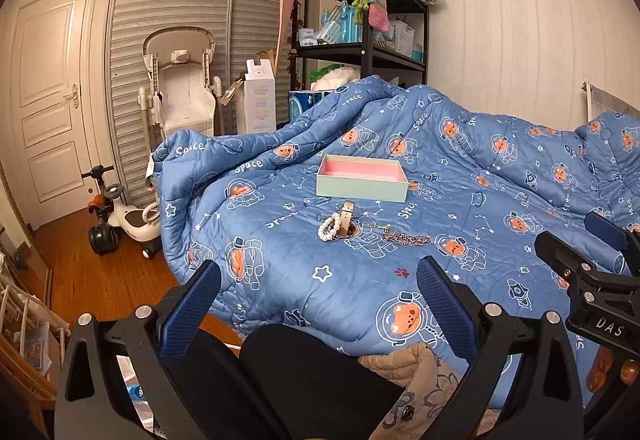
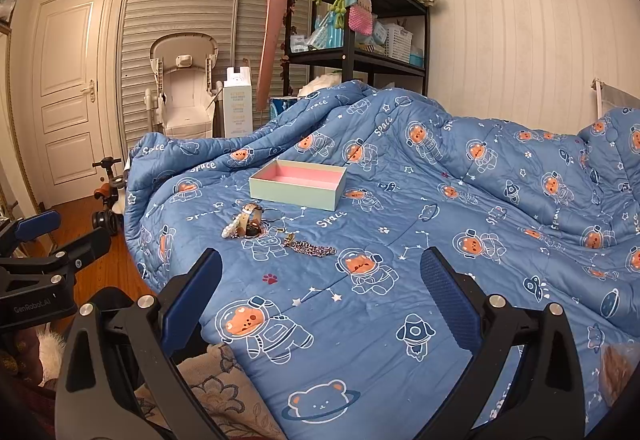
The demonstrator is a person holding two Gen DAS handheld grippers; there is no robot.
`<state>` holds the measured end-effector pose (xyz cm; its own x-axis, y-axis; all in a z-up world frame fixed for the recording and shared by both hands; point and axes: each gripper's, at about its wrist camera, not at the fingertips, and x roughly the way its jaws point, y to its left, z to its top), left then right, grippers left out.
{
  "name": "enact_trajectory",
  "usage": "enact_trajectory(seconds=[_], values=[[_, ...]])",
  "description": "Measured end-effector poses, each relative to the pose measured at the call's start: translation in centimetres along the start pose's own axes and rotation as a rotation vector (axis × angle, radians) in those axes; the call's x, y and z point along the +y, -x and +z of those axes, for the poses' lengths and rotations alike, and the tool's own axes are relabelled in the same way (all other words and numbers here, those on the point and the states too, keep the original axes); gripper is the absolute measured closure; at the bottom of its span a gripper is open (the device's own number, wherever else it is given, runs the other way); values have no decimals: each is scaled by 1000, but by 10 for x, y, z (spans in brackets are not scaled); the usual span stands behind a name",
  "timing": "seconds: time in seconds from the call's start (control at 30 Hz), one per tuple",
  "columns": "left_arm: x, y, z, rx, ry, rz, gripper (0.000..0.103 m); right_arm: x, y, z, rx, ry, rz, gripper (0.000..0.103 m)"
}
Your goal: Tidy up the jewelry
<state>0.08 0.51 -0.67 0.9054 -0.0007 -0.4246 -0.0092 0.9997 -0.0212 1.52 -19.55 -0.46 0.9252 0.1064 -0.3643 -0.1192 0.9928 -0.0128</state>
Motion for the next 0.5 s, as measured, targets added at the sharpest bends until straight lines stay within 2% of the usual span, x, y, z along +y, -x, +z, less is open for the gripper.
enact_trajectory(seconds=[0.5], values=[[-3,-1,-1,0,-1,0,7,-1,-1,1,-1,1,-1,5]])
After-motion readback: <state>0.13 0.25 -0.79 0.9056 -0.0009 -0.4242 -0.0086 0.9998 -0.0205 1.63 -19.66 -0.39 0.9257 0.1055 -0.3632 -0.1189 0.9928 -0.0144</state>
